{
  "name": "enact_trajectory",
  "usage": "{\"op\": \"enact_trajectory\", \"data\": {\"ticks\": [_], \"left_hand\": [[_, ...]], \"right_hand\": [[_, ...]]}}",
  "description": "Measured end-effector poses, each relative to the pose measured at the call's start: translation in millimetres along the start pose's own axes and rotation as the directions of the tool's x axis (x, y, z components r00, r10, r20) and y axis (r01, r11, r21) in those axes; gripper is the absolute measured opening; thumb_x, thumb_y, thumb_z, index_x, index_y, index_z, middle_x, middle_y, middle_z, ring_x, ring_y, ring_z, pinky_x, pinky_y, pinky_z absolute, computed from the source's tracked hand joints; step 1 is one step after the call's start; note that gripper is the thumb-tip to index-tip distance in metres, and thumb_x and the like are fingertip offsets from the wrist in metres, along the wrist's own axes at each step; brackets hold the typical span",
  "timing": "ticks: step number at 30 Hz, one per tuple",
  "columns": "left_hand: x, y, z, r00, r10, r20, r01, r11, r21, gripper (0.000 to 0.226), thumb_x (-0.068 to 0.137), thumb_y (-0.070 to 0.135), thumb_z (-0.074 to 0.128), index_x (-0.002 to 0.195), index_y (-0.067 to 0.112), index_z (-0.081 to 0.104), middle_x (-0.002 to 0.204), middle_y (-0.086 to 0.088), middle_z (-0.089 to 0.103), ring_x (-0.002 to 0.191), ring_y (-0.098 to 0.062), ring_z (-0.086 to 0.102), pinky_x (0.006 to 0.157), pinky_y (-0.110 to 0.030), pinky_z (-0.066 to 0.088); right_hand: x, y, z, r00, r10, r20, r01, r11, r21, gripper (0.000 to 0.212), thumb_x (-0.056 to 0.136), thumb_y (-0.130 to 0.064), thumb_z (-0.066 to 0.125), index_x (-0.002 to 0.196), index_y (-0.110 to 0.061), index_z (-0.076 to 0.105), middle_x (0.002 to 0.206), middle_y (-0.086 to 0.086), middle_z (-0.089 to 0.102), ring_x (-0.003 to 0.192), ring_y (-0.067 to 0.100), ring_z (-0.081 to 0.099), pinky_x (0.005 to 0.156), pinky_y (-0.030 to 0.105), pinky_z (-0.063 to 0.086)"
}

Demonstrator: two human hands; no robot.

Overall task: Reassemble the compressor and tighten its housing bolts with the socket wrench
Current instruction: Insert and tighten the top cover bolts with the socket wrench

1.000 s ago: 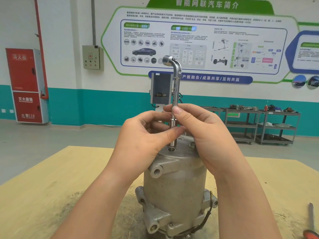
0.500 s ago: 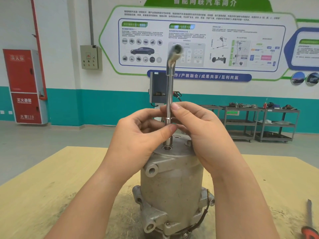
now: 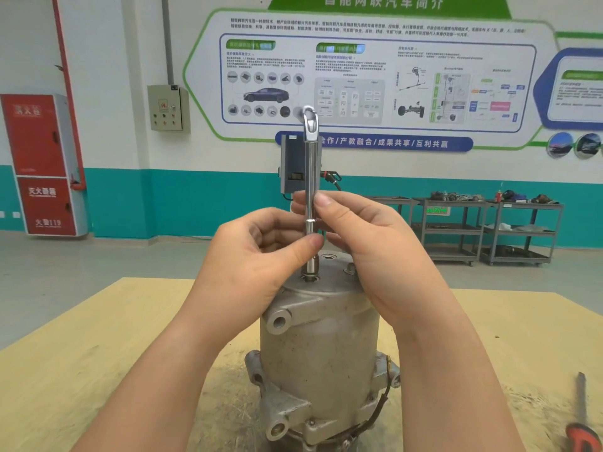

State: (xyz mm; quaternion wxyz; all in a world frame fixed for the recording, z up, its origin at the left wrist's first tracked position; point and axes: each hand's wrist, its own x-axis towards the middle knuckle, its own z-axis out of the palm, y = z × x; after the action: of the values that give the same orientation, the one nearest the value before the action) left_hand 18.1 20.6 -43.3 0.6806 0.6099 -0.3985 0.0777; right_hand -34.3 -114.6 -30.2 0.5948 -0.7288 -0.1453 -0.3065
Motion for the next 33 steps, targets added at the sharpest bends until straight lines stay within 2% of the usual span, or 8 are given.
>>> {"op": "enact_trajectory", "data": {"ticks": [4,8,14,18,21,25,29,33], "left_hand": [[-1.3,1.7,-1.9,0.994,0.021,0.109,-0.022,1.000,0.010,0.017,0.089,0.008,0.064,0.102,0.014,0.072,0.093,0.007,0.077,0.091,-0.003,0.072,0.075,-0.010,0.050],[-2.9,5.8,0.8,0.994,0.039,0.106,-0.043,0.998,0.042,0.029,0.071,0.033,0.072,0.098,0.023,0.074,0.092,0.010,0.076,0.091,0.000,0.070,0.073,-0.008,0.049],[0.2,2.0,2.0,1.000,-0.007,-0.028,0.007,1.000,-0.005,0.024,0.067,0.017,0.080,0.089,0.014,0.073,0.071,-0.002,0.074,0.064,-0.003,0.069,0.059,-0.011,0.050],[-0.6,0.9,-0.7,0.999,0.014,0.039,-0.014,1.000,0.001,0.011,0.081,0.010,0.071,0.090,0.015,0.075,0.082,0.006,0.077,0.078,0.000,0.071,0.067,-0.008,0.050],[-2.3,4.1,-2.7,0.995,0.004,0.102,-0.002,1.000,-0.016,0.014,0.087,0.014,0.066,0.097,0.016,0.076,0.090,0.005,0.078,0.088,-0.003,0.072,0.073,-0.013,0.053],[-1.8,3.8,2.0,0.998,-0.023,0.051,0.020,0.998,0.051,0.020,0.077,0.022,0.077,0.092,0.008,0.076,0.089,-0.013,0.076,0.084,-0.022,0.073,0.077,-0.032,0.056],[-0.2,2.2,2.8,0.999,-0.028,-0.028,0.029,0.999,0.034,0.027,0.063,0.030,0.078,0.080,0.010,0.074,0.075,-0.007,0.075,0.067,-0.008,0.068,0.062,-0.019,0.053],[0.1,2.2,-2.9,0.994,-0.016,0.107,0.011,0.999,0.047,0.014,0.086,0.018,0.069,0.096,0.013,0.078,0.088,0.001,0.078,0.087,-0.007,0.072,0.076,-0.018,0.054]], "right_hand": [[-0.6,0.7,-0.3,1.000,-0.014,0.014,0.014,1.000,-0.014,0.026,0.099,-0.013,0.051,0.099,-0.025,0.073,0.098,-0.004,0.076,0.095,0.014,0.070,0.091,0.028,0.052],[-1.7,-2.0,-0.4,1.000,-0.014,0.016,0.014,1.000,-0.005,0.025,0.099,-0.014,0.051,0.095,-0.022,0.074,0.096,-0.005,0.076,0.096,0.009,0.070,0.094,0.033,0.050],[-1.1,-5.9,3.9,0.999,-0.006,-0.045,0.004,1.000,-0.031,0.019,0.099,-0.015,0.052,0.098,-0.018,0.072,0.099,-0.003,0.075,0.099,0.009,0.068,0.098,0.035,0.050],[1.2,-10.8,11.2,0.996,-0.021,-0.086,0.029,0.996,0.083,0.024,0.097,-0.010,0.055,0.120,-0.012,0.062,0.095,-0.003,0.076,0.091,0.007,0.071,0.077,0.022,0.055],[2.0,-13.5,18.9,0.986,-0.054,-0.158,0.069,0.993,0.094,0.019,0.089,-0.002,0.065,0.103,-0.014,0.068,0.084,0.000,0.076,0.078,0.007,0.072,0.064,0.016,0.052],[4.2,-12.4,24.9,0.963,-0.039,-0.265,0.069,0.992,0.103,0.021,0.076,-0.006,0.079,0.090,-0.018,0.069,0.076,0.002,0.075,0.065,0.010,0.070,0.058,0.023,0.053],[4.7,-14.1,25.5,0.968,-0.020,-0.250,0.035,0.998,0.053,0.011,0.086,-0.016,0.072,0.096,-0.020,0.069,0.074,-0.002,0.074,0.068,0.004,0.069,0.067,0.025,0.057],[3.8,-16.5,23.5,0.979,-0.021,-0.203,0.035,0.997,0.069,0.014,0.091,-0.005,0.063,0.099,-0.016,0.067,0.081,-0.002,0.076,0.075,0.005,0.072,0.068,0.021,0.057]]}}
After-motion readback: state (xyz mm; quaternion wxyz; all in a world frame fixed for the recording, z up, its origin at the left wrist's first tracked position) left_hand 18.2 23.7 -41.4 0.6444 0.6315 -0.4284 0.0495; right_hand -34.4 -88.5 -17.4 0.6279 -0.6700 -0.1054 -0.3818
